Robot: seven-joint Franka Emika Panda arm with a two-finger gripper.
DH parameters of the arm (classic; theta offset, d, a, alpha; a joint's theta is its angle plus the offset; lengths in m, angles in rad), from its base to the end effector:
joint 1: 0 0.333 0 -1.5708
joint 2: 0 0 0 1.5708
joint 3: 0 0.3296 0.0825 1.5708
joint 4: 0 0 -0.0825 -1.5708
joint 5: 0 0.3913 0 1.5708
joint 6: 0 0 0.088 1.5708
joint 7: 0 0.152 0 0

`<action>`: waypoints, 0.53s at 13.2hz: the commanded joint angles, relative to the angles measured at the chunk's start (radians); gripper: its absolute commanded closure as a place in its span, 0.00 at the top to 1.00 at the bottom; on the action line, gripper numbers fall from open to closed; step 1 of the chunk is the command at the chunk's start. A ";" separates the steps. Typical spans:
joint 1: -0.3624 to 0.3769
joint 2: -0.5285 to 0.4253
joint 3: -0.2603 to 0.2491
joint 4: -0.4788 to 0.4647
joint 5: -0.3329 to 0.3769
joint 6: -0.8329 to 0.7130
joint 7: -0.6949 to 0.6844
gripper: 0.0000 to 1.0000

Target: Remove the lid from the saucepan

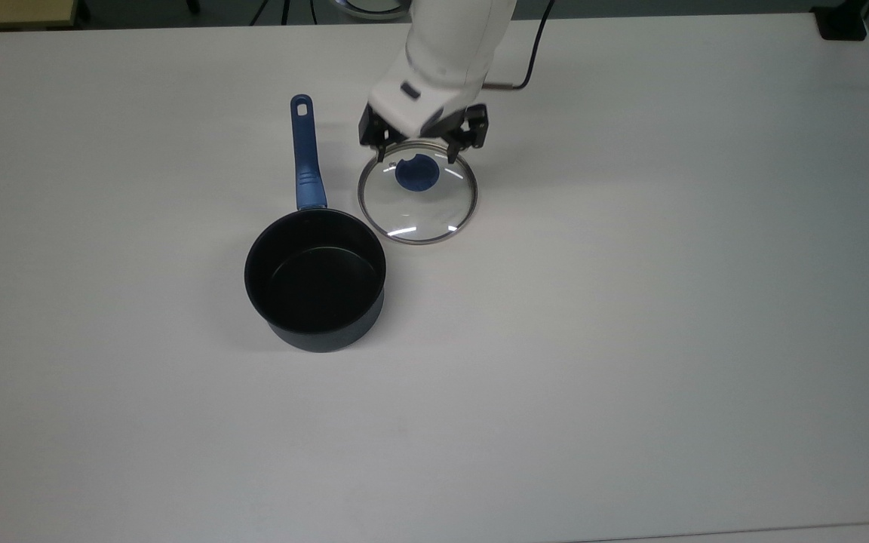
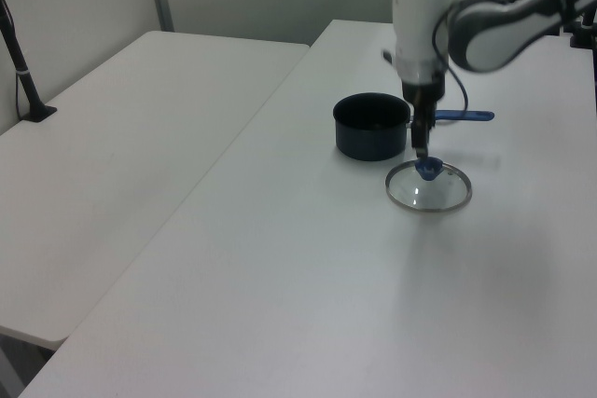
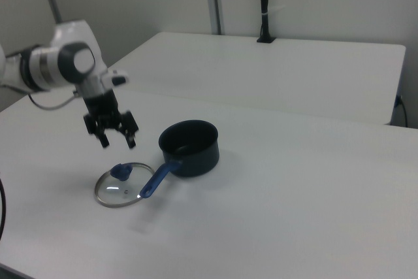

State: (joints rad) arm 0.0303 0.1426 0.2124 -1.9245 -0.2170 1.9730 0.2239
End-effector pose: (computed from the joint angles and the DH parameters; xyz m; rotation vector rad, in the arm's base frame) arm 0.5751 0.1164 0.3775 2.9543 0.1660 -0.0721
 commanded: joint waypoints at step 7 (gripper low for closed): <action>-0.020 -0.101 -0.175 0.314 0.174 -0.304 0.019 1.00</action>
State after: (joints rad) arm 0.0123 0.0516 0.1232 -1.6242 -0.1053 1.6632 0.2563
